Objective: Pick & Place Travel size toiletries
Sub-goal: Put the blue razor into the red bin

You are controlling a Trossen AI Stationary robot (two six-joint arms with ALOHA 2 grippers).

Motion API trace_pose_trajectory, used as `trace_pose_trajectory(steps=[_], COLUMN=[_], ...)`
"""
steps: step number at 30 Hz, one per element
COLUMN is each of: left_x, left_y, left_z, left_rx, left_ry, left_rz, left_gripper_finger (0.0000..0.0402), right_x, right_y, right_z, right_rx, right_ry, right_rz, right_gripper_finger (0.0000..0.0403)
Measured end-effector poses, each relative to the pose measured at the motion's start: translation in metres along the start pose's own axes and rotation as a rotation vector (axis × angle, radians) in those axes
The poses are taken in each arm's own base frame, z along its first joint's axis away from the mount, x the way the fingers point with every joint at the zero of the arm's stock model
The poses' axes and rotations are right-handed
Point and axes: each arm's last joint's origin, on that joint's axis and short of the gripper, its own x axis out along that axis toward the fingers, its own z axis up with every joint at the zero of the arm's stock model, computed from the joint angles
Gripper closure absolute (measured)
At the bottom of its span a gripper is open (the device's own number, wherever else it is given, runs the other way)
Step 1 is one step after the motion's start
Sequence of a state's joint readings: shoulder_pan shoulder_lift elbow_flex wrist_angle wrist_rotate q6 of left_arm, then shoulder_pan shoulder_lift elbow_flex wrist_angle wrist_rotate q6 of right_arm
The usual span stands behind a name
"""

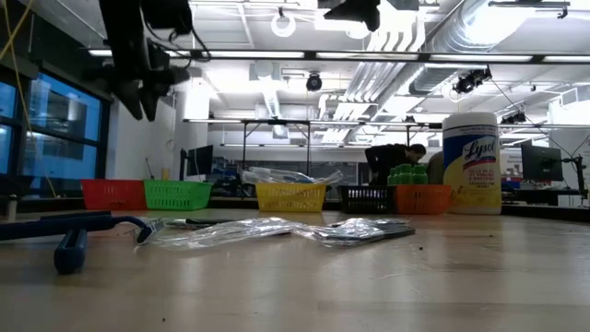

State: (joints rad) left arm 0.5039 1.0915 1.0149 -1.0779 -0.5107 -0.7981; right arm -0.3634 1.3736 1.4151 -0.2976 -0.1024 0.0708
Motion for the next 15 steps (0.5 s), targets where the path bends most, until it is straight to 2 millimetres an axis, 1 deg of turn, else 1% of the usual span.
trace_pose_trajectory(steps=[5, 9, 12, 15], left_x=[-0.022, -0.034, -0.041, -0.047], left_y=[-0.009, -0.020, -0.031, -0.040], left_z=[-0.017, -0.032, -0.044, -0.058], left_rx=[0.099, 0.249, 0.419, 0.625], left_ry=[-0.014, 0.064, 0.111, 0.111], left_rz=[-0.136, -0.287, -0.451, -0.591], left_gripper_finger=[0.0291, 0.0291, 0.0291, 0.0291], right_x=[-0.026, -0.041, -0.044, -0.044], right_y=[0.005, 0.006, 0.006, 0.010], right_z=[0.011, 0.013, 0.007, -0.001], right_rx=[0.057, 0.134, 0.197, 0.219], right_ry=[-0.057, -0.045, 0.027, 0.102], right_rz=[0.010, 0.009, 0.002, 0.018], right_gripper_finger=[0.0165, 0.0165, 0.0165, 0.0165])
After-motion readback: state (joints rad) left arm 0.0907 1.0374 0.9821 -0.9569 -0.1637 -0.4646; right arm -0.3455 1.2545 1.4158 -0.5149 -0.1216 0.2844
